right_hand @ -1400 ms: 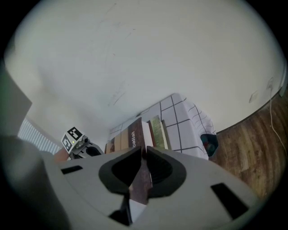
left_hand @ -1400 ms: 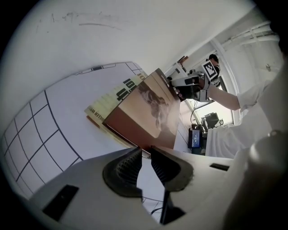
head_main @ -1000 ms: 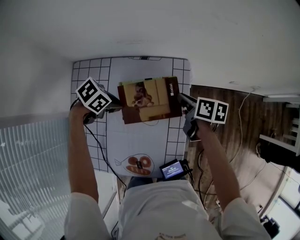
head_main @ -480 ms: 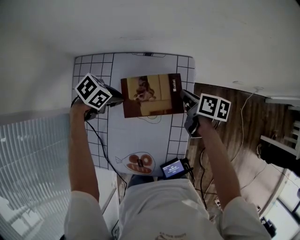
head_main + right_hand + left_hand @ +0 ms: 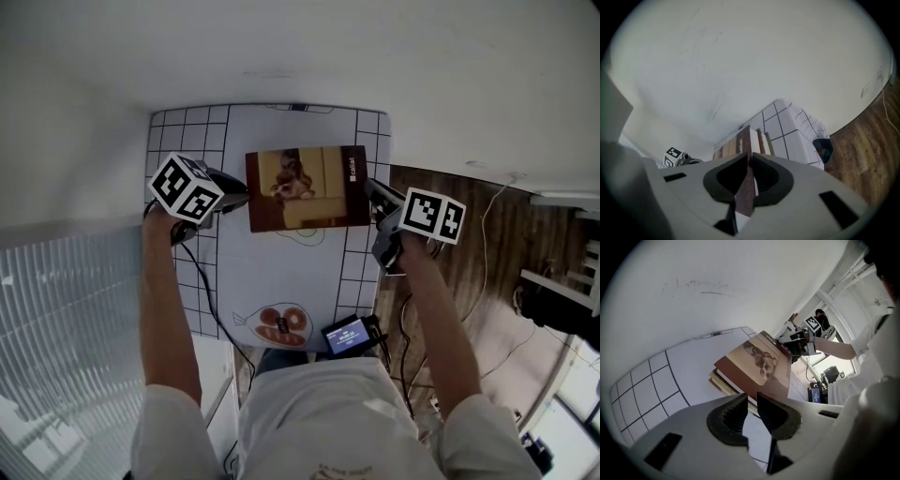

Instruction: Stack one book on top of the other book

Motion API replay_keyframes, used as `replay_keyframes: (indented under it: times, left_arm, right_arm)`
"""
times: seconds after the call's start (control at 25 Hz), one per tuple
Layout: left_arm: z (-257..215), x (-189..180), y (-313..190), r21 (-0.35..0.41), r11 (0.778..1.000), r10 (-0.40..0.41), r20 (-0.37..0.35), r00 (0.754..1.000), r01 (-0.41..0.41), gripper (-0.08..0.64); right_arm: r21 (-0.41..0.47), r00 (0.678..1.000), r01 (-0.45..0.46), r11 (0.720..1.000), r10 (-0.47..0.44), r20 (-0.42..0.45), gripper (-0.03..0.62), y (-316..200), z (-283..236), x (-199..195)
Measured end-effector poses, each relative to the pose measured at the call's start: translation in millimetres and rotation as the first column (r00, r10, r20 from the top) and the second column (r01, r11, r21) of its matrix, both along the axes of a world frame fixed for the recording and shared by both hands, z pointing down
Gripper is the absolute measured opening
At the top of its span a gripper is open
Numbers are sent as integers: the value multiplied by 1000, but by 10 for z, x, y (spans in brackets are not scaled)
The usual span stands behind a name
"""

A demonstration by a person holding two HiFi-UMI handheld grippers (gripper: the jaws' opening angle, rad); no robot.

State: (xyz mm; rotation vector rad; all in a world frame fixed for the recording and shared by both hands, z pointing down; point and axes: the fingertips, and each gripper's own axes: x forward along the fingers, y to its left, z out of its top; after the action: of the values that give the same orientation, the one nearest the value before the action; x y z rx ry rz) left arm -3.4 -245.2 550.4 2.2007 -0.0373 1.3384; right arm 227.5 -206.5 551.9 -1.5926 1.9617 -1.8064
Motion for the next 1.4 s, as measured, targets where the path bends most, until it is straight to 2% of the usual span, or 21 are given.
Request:
replay_keyframes:
  times: [0.24,0.32,0.48,0.64,0.8,0.88,0.96,1.04,1.2,1.4]
  left_arm:
    - [-73,37,16,4,1000,5,-31,999,-5,69]
    - [-93,53,41,27,1000,10,-40,999,-9,69]
    - [-127,50,83,75,997,4,-59,998,0,69]
    - [-248,56,46,148,987,-40,-114,993,57,69]
    - [-305,65,96,176,981,-56,-154,986,84,69]
    - [-296,64,159,176,980,-59,-160,985,88,69]
    - [-305,71,171,191,976,-74,-174,982,107,59]
    - [-321,81,163,214,967,-96,-193,977,137,16]
    - [-373,83,200,275,938,-145,-244,959,212,9]
    - [-555,0,216,377,862,-237,-293,926,340,9]
  right_arm:
    - [1,1000,-28,1000,28,-7,37,55,-22,28]
    - [18,1000,-28,999,29,-12,37,65,-49,13]
    - [29,999,-15,999,16,-44,80,57,-61,-24]
    - [53,993,-58,997,63,-102,84,65,-129,116]
    - [79,982,-93,993,105,-155,63,75,-225,268]
    - [113,975,-101,989,121,-186,14,111,-291,272]
    - [149,974,-93,984,122,-193,9,142,-349,208]
    - [191,976,-81,978,117,-182,8,178,-413,109]
    - [269,972,-59,961,117,-204,8,329,-570,-25]
    - [320,946,36,947,71,-317,8,463,-811,-209]
